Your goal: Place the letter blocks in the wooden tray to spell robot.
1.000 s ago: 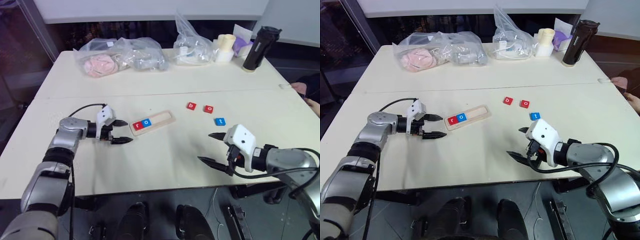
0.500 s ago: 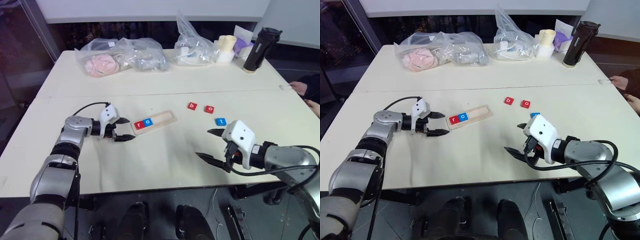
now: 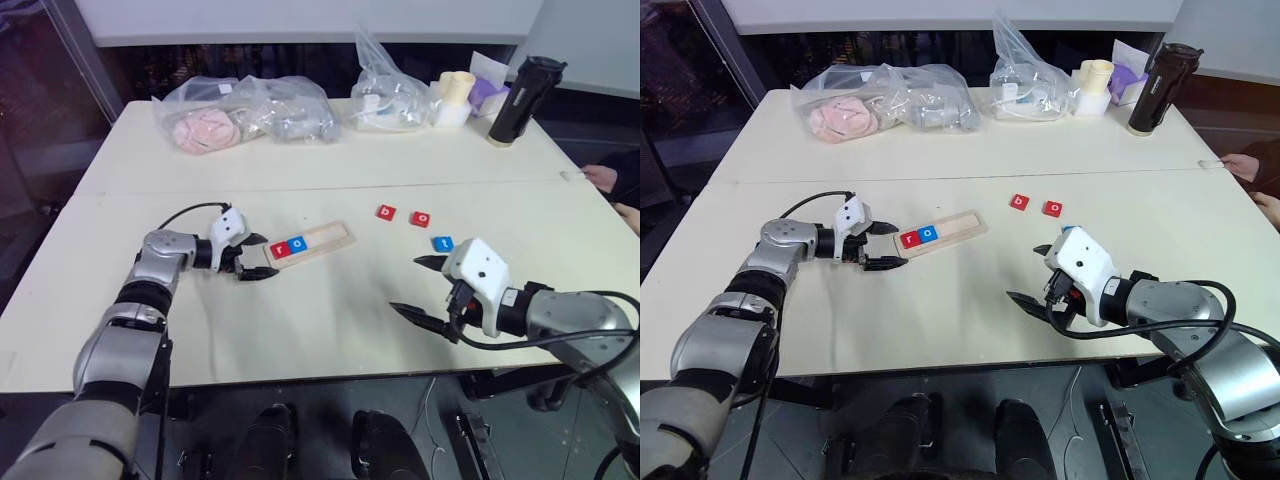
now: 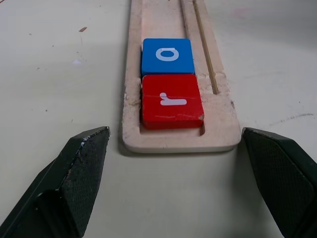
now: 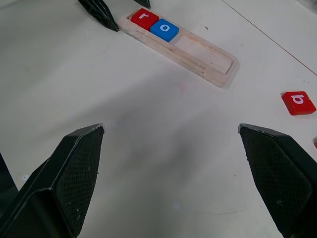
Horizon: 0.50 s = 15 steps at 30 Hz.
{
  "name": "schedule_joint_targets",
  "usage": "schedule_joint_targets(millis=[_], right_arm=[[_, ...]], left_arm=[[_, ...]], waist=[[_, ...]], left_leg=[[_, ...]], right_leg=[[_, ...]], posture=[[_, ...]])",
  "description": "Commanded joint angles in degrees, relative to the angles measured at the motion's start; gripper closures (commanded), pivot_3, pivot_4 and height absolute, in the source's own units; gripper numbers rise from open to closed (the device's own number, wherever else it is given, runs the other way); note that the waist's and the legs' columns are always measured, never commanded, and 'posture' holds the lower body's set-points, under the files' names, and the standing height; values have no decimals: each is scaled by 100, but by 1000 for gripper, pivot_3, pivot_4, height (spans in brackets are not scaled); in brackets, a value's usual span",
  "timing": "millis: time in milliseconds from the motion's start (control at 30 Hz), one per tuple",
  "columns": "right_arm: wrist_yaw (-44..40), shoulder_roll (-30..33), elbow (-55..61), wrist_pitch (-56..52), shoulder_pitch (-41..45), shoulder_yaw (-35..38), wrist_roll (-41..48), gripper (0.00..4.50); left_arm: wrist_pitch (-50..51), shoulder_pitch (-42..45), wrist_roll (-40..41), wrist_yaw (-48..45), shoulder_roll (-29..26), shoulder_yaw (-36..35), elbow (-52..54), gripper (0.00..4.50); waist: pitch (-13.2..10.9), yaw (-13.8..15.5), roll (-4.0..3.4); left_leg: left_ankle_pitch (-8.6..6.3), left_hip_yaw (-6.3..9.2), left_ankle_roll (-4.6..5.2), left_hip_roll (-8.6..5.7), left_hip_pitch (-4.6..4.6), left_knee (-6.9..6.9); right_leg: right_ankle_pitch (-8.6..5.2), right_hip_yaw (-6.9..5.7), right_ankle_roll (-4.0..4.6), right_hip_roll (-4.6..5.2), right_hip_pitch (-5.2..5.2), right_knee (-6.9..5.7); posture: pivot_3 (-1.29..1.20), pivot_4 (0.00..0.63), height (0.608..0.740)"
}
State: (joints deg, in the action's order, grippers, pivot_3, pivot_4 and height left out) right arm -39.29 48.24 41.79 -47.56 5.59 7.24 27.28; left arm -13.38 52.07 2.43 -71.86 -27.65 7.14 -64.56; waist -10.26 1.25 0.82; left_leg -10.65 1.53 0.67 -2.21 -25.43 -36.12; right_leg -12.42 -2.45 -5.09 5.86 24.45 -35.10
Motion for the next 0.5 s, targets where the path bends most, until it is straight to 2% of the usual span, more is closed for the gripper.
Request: schedule_joint_targets(millis=[33,467,500], right_arm=[[84,32,234,23,15,83,22,38],[189,65,240,42,-48,124,-5,38],[196,63,235,44,-43,119,-7,8]], left_arm=[[-116,125,-111,91,125,-48,-110,0],[-90,128,-244,252,288,6,-217,0],[-89,129,-247,249,291,6,-217,264]], waist=[[0,48,0],[1,116,0],[1,117,0]], left_leg=[[0,-1,0,0,0,-1],[0,-1,1,-1,2,-9],[0,-1,1,-1,2,-9]], right_leg=[[0,0,-1,0,0,0],[4,-1,-2,-1,-7,0],[4,-1,-2,0,-8,0]], posture=[[0,150,725],[0,150,725],[0,150,725]])
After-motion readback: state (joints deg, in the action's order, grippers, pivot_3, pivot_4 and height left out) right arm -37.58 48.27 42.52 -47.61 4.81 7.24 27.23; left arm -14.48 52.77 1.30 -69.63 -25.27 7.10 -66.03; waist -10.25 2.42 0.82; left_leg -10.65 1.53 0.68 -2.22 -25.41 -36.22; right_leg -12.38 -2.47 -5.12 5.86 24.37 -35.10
